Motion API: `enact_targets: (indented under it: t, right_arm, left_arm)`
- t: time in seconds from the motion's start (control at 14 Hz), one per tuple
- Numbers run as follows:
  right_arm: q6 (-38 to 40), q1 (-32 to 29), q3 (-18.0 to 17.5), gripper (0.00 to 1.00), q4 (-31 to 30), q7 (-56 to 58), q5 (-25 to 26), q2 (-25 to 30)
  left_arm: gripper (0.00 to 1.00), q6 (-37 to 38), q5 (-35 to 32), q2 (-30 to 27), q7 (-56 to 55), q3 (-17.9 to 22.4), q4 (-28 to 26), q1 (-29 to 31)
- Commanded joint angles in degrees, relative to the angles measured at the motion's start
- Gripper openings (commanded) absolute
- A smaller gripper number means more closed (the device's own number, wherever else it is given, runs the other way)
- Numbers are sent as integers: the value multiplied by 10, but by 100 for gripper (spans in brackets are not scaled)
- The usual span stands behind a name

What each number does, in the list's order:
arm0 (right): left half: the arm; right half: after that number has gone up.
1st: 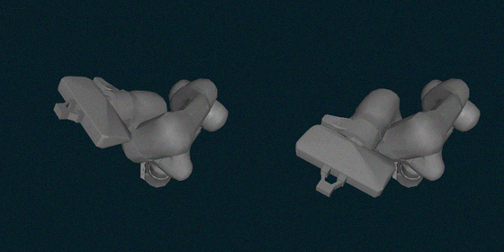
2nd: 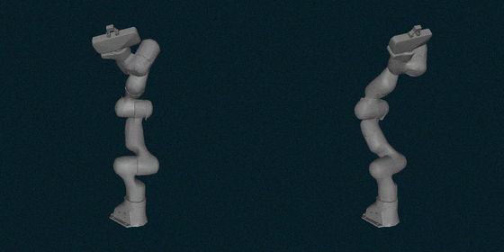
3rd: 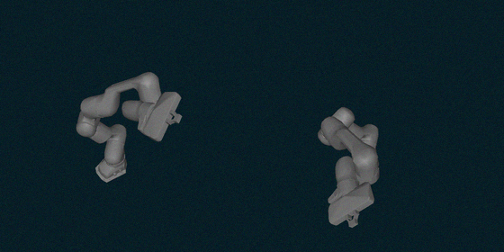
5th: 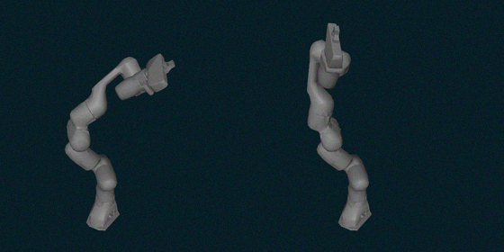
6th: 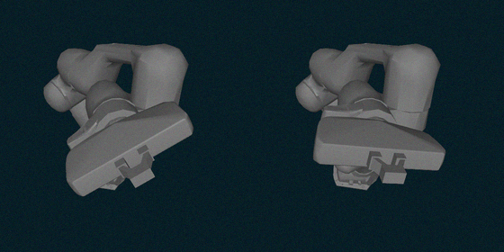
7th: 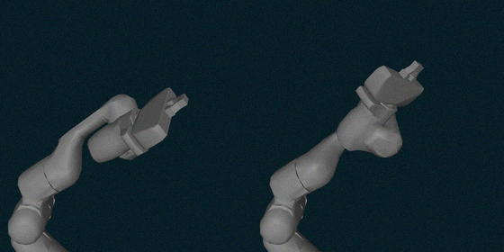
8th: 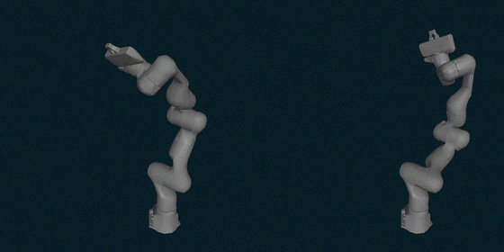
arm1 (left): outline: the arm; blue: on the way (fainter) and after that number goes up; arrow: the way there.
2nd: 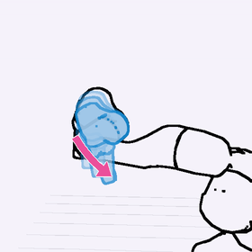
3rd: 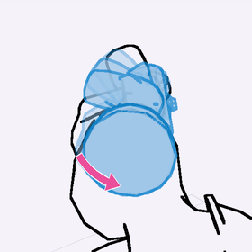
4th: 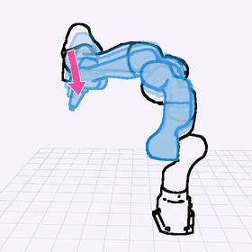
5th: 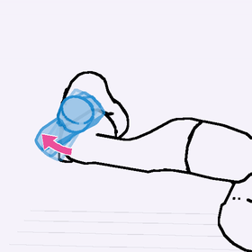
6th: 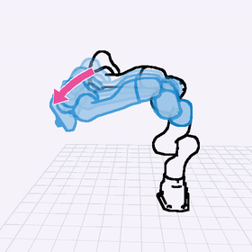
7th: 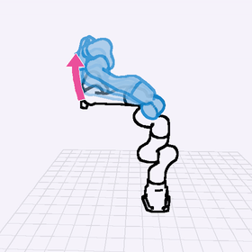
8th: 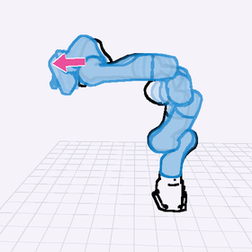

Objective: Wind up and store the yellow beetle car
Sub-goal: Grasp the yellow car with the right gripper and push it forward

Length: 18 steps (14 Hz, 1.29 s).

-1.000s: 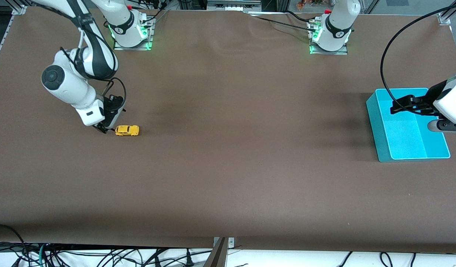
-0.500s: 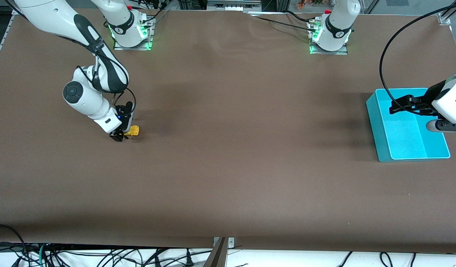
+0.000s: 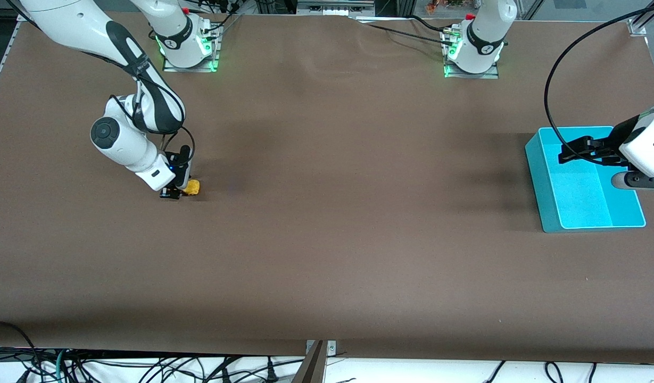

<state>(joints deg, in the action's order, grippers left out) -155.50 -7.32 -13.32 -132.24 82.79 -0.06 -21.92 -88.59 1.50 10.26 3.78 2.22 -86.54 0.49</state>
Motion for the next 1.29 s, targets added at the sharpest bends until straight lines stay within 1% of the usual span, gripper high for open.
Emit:
enact_targets:
  t: [0.0, 0.07, 0.21, 0.43, 0.57, 0.71, 0.86, 1.07, 1.21]
  right_arm:
    - [-2, -1, -1, 1, 2, 9, 7, 2]
    - [-2, -1, -2, 0, 3, 7, 14, 4]
    - [3, -1, -38, 0, 17, -3, 30, 7]
    - [7, 1, -78, 0, 36, -11, 30, 6]
    - [15, 8, -94, 0, 45, -53, 30, 2]
    - [15, 38, -96, 0, 69, -99, 33, -22]
    - [12, 50, -97, 0, 91, -118, 37, -50]
    - [11, 49, -96, 0, 89, -119, 40, -68]
    - [15, 49, -94, 0, 79, -121, 39, -69]
  left_arm:
    - [100, 13, -9, 7, 6, -3, 18, 2]
    - [100, 13, -9, 7, 6, -3, 18, 2]
    - [100, 13, -10, 7, 7, -3, 18, 2]
    - [100, 13, -9, 7, 7, -3, 17, 2]
    - [100, 13, -9, 8, 7, -3, 17, 2]
    - [100, 13, -10, 8, 7, -3, 17, 2]
    - [100, 18, -10, 9, 17, -3, 17, 2]
    - [100, 18, -10, 15, 53, -2, 18, 3]
    - [100, 18, -9, 17, 77, -1, 18, 3]
